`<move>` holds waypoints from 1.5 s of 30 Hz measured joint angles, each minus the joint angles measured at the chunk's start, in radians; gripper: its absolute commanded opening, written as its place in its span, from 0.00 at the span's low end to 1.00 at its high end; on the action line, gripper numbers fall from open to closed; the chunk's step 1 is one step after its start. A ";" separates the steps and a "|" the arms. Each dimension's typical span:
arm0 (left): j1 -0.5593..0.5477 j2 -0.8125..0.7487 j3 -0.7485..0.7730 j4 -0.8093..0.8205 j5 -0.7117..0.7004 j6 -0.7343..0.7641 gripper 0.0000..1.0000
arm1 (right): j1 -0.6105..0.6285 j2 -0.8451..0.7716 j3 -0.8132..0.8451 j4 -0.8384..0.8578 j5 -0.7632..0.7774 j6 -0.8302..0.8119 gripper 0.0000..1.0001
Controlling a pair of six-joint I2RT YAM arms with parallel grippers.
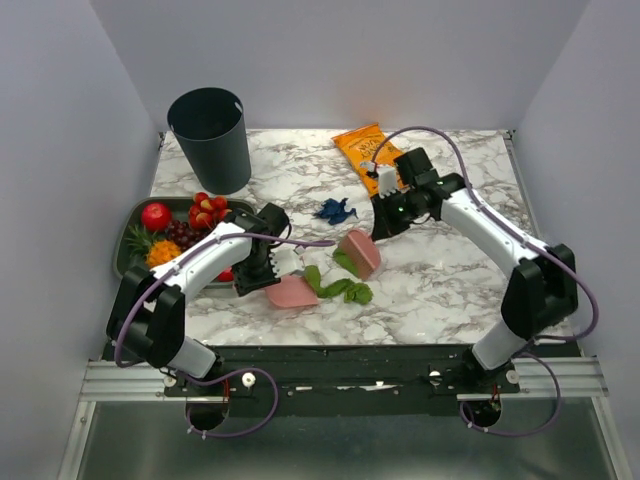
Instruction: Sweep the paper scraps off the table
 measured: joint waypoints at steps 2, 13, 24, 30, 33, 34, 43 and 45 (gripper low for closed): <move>0.000 0.014 0.000 0.002 0.001 -0.005 0.00 | -0.010 -0.083 -0.062 -0.018 0.037 -0.026 0.00; 0.000 0.054 0.003 0.013 -0.002 0.064 0.00 | -0.040 -0.426 -0.217 -0.089 0.065 -0.212 0.01; -0.025 0.079 0.021 -0.029 -0.033 0.178 0.00 | -0.040 -0.395 -0.238 -0.043 0.424 -0.227 0.01; -0.086 0.101 0.028 -0.028 -0.054 0.138 0.00 | -0.033 -0.307 -0.248 -0.037 0.455 -0.184 0.01; -0.126 0.126 0.033 -0.009 -0.048 0.104 0.00 | -0.010 -0.293 -0.248 -0.030 0.425 -0.140 0.00; -0.137 0.140 0.042 -0.002 -0.042 0.093 0.00 | -0.002 -0.289 -0.248 -0.029 0.399 -0.126 0.00; -0.213 0.254 0.195 0.064 0.026 -0.021 0.00 | 0.039 -0.213 -0.227 0.007 0.054 0.034 0.01; -0.232 0.285 0.233 0.070 0.036 -0.046 0.00 | 0.041 -0.196 -0.221 0.006 -0.009 0.044 0.01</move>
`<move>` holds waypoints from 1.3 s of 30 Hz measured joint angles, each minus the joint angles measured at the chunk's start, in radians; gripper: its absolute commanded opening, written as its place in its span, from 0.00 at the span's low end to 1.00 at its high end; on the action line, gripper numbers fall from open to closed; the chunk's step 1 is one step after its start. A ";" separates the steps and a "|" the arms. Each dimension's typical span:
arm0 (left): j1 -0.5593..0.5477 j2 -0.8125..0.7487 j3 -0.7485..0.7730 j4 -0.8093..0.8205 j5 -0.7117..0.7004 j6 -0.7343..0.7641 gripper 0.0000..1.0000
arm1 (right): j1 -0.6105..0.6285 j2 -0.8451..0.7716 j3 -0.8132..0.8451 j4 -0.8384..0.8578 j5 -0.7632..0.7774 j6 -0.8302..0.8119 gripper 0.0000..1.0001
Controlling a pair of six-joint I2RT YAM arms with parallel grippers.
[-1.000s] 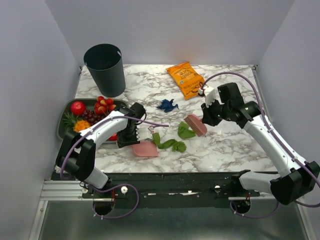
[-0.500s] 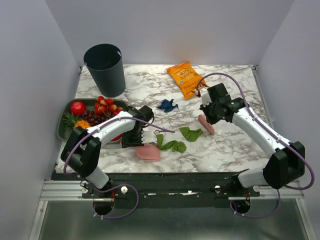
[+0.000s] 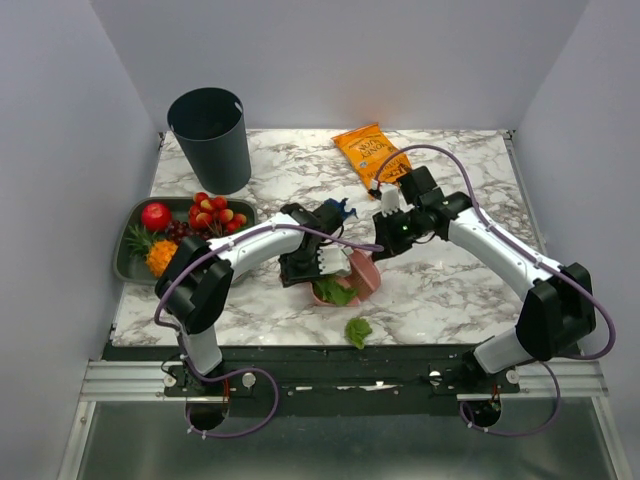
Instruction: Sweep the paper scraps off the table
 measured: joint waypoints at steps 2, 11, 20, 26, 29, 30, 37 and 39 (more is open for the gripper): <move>-0.005 0.024 0.024 0.000 0.013 -0.018 0.00 | -0.001 0.002 0.008 0.000 -0.037 0.004 0.00; -0.004 0.054 0.042 0.042 0.079 -0.061 0.00 | -0.044 0.000 0.077 -0.022 -0.040 0.009 0.01; 0.131 -0.181 -0.095 0.056 0.136 -0.019 0.00 | -0.059 -0.131 0.101 -0.056 -0.036 -0.145 0.01; 0.188 -0.320 -0.168 0.090 0.232 -0.006 0.00 | -0.059 -0.167 0.135 -0.074 -0.055 -0.180 0.00; 0.196 -0.335 -0.190 0.105 0.249 -0.002 0.00 | -0.059 -0.174 0.142 -0.084 -0.026 -0.215 0.01; 0.200 -0.337 -0.198 0.109 0.257 -0.001 0.00 | -0.059 -0.176 0.142 -0.091 -0.018 -0.227 0.00; 0.233 -0.391 -0.222 0.089 0.268 0.006 0.00 | -0.059 -0.227 0.071 -0.180 -0.033 -0.404 0.01; 0.241 -0.425 -0.234 0.069 0.261 0.025 0.00 | -0.059 -0.229 0.068 -0.240 -0.064 -0.492 0.01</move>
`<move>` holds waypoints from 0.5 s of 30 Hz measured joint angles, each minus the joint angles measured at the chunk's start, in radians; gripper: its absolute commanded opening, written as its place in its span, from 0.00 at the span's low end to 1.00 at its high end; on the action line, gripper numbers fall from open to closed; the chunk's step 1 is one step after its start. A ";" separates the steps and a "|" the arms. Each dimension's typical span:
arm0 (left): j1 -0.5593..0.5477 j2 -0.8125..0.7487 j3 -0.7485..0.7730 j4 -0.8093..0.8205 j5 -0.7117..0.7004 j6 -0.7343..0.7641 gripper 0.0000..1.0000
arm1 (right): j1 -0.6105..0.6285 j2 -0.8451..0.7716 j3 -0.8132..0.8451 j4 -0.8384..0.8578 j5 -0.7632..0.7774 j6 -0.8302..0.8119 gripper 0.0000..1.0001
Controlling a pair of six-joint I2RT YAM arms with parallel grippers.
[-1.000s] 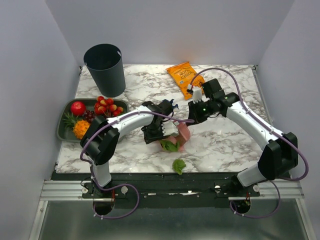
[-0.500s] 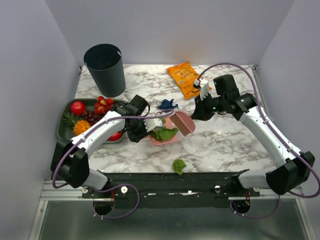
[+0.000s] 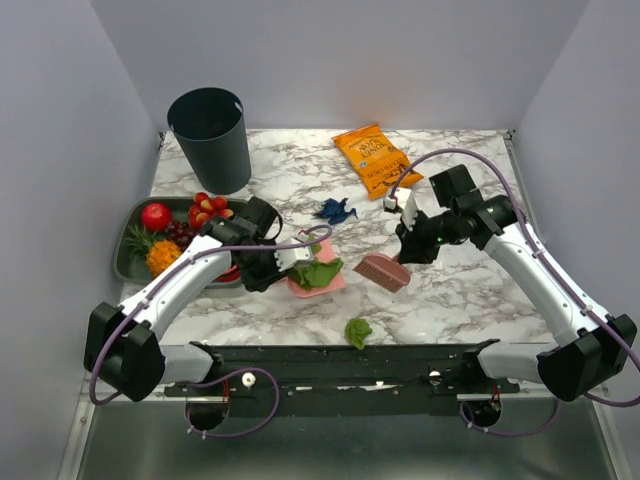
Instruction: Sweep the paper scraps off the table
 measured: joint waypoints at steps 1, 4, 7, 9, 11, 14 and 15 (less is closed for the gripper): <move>0.008 -0.027 -0.014 -0.012 -0.007 0.017 0.00 | 0.000 0.000 0.000 -0.034 -0.025 -0.053 0.00; 0.027 -0.095 -0.048 -0.058 -0.027 0.057 0.00 | 0.000 0.000 0.000 -0.089 -0.065 -0.149 0.01; 0.042 -0.127 -0.048 -0.094 -0.042 0.071 0.00 | 0.001 0.020 0.011 -0.109 -0.082 -0.180 0.01; 0.048 -0.126 -0.006 -0.113 -0.050 0.068 0.00 | 0.001 0.051 0.021 -0.106 -0.087 -0.183 0.00; 0.051 -0.108 0.062 -0.129 -0.052 0.057 0.00 | 0.001 0.076 0.018 -0.095 -0.085 -0.177 0.00; 0.063 -0.053 0.209 -0.124 -0.052 0.028 0.00 | 0.001 0.087 0.000 -0.074 -0.074 -0.167 0.01; 0.073 -0.030 0.258 -0.118 -0.051 0.010 0.00 | 0.001 0.087 -0.004 -0.066 -0.069 -0.160 0.01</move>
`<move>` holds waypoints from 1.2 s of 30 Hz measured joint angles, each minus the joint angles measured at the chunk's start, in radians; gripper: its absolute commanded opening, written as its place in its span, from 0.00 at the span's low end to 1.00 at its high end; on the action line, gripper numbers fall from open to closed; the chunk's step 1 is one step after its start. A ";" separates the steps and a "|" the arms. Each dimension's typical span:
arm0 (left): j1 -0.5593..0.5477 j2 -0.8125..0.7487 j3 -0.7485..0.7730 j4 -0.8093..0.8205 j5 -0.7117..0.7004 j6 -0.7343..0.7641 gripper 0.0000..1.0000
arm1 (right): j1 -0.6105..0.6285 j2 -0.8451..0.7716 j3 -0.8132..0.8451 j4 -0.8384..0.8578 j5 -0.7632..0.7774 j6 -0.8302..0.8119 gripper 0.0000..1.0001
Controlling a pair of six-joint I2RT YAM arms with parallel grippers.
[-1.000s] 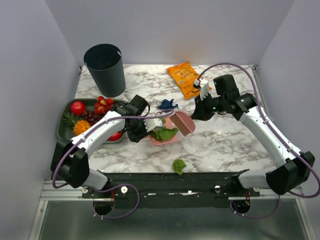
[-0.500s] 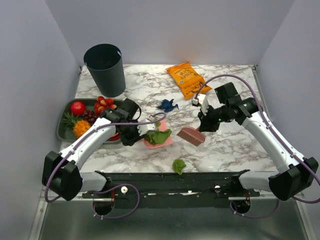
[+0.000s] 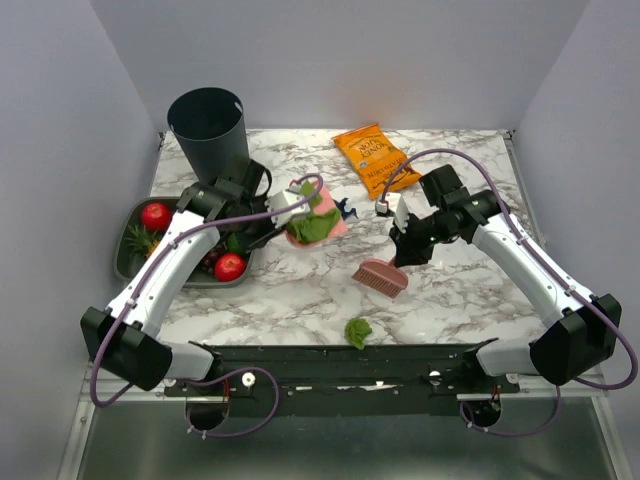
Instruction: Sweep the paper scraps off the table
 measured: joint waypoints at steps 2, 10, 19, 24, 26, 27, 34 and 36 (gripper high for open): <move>0.019 0.051 0.087 0.020 0.002 -0.035 0.00 | 0.000 0.000 -0.002 0.016 0.010 0.016 0.01; 0.100 0.346 0.470 0.058 0.035 -0.180 0.00 | 0.000 -0.001 -0.002 0.044 0.032 0.027 0.01; 0.264 0.580 0.909 0.039 0.055 -0.290 0.00 | 0.000 -0.005 -0.003 0.071 0.059 0.035 0.01; 0.337 0.637 1.085 0.021 -0.037 -0.290 0.00 | 0.000 -0.005 -0.003 0.088 0.070 0.042 0.00; 0.350 0.635 1.107 0.022 -0.086 -0.272 0.00 | 0.000 -0.004 -0.003 0.094 0.071 0.042 0.01; 0.357 0.632 1.110 0.025 -0.114 -0.261 0.00 | 0.000 -0.004 -0.003 0.097 0.071 0.042 0.00; 0.442 0.631 1.110 0.050 -0.271 -0.123 0.00 | 0.000 0.000 -0.003 0.105 0.070 0.042 0.01; 0.481 0.631 1.110 0.072 -0.312 -0.072 0.00 | 0.000 0.000 -0.003 0.109 0.070 0.042 0.01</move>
